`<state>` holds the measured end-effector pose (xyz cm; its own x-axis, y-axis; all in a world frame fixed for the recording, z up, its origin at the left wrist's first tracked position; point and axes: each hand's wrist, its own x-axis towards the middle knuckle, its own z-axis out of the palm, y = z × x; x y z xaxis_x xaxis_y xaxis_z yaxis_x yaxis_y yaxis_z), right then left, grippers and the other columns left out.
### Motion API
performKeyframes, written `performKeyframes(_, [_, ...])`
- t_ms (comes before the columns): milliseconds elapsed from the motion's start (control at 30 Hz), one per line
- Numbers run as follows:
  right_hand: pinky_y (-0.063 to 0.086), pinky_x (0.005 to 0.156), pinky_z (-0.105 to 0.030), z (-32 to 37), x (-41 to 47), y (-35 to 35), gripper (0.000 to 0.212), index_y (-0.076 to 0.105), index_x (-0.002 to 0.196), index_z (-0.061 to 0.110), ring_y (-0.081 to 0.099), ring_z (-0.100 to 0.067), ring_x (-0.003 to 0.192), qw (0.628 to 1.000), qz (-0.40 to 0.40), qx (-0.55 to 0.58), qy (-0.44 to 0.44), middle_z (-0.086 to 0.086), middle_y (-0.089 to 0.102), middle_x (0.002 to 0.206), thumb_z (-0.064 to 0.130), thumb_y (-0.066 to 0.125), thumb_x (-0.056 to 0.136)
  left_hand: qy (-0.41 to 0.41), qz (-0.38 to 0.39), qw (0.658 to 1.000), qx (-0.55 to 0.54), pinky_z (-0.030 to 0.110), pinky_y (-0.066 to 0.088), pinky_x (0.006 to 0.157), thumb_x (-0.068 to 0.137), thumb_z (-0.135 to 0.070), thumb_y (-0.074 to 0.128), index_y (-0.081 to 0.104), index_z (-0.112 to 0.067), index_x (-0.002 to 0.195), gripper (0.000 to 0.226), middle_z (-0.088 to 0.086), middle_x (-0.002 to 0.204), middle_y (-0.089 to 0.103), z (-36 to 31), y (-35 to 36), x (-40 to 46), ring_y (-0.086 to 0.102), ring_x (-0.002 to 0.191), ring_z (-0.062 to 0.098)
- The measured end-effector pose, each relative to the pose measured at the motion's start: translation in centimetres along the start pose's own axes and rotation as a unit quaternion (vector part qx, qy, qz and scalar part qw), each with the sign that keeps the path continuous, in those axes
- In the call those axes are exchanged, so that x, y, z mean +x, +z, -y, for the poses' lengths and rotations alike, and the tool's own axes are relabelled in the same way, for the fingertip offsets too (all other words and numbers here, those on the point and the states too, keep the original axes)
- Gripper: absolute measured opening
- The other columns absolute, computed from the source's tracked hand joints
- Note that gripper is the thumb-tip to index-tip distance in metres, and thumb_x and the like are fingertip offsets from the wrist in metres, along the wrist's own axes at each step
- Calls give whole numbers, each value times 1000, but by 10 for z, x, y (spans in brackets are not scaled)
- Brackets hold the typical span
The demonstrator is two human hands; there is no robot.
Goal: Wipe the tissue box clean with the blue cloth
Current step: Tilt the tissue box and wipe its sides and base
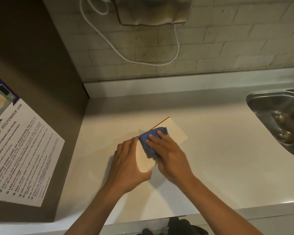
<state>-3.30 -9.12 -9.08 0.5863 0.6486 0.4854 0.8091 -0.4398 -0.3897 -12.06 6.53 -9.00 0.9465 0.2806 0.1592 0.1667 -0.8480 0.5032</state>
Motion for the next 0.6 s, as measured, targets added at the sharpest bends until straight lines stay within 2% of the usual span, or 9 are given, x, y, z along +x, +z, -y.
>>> performKeyframes(33, [39, 108, -46, -9, 8, -6, 48, 64, 125, 7, 47, -33, 130, 1000, -10, 3, 25, -8, 59, 133, -3, 69, 78, -1, 0, 1000, 5, 31, 48, 93, 57, -62, 75, 35, -35, 144, 99, -13, 135, 48, 1, -1, 0, 47, 115, 13])
performKeyframes(100, [42, 105, -45, -26, 26, -18, 50, 60, 130, 10, 40, -28, 136, 988, -31, 16, 151, -6, 53, 139, -5, 64, 82, -4, 17, 1000, 24, 34, 48, 96, 53, -64, 77, 27, -36, 148, 111, -14, 141, 41, 1, -2, -1, 41, 120, 13])
performKeyframes(167, [43, 103, -43, -32, 38, -23, 52, 57, 133, 15, 33, -25, 140, 972, -53, 24, 229, -2, 49, 143, -5, 57, 85, -8, 25, 999, 32, 36, 48, 99, 53, -67, 77, 24, -36, 149, 114, -14, 145, 39, 0, -3, -1, 39, 124, 13])
performKeyframes(233, [43, 103, -42, -14, 34, -13, 51, 58, 132, 14, 34, -28, 139, 975, -56, 20, 213, -4, 50, 142, -4, 60, 84, -9, 14, 1000, 17, 37, 49, 98, 55, -64, 75, 29, -38, 147, 106, -15, 142, 43, -3, -3, 0, 43, 121, 13])
performKeyframes(333, [38, 108, -43, 14, 5, 6, 52, 59, 131, 12, 41, -30, 135, 996, -10, 8, 91, -4, 54, 138, 2, 71, 81, -3, 7, 1000, 2, 38, 49, 97, 63, -62, 72, 36, -35, 145, 93, -14, 139, 48, -3, -1, 2, 48, 120, 14])
performKeyframes(400, [39, 107, -44, 1, 0, 2, 51, 63, 126, 10, 46, -30, 131, 999, -11, 10, 47, -4, 58, 134, -1, 72, 77, -2, 8, 1000, 9, 37, 48, 97, 61, -63, 73, 34, -36, 145, 97, -15, 139, 46, -2, -1, 1, 45, 120, 13])
performKeyframes(433, [41, 106, -44, -12, 3, -4, 51, 64, 125, 9, 47, -30, 130, 998, -25, 11, 57, -5, 59, 133, -4, 70, 76, -5, 9, 1000, 13, 37, 49, 96, 58, -63, 74, 31, -36, 147, 102, -15, 140, 43, -1, -2, 1, 43, 121, 13])
performKeyframes(500, [45, 103, -44, -34, 13, -17, 50, 62, 127, 12, 43, -26, 134, 988, -47, 22, 143, -3, 56, 136, -6, 64, 81, -12, 25, 999, 23, 38, 48, 100, 55, -65, 78, 23, -37, 150, 113, -15, 145, 37, -2, -3, 0, 36, 125, 13])
performKeyframes(600, [46, 101, -39, -44, 23, -22, 48, 61, 130, 20, 35, -20, 139, 970, -58, 47, 229, 4, 51, 141, -4, 58, 87, -19, 45, 998, 39, 37, 43, 108, 57, -69, 80, 18, -37, 151, 117, -13, 151, 31, -4, -4, 2, 31, 131, 11])
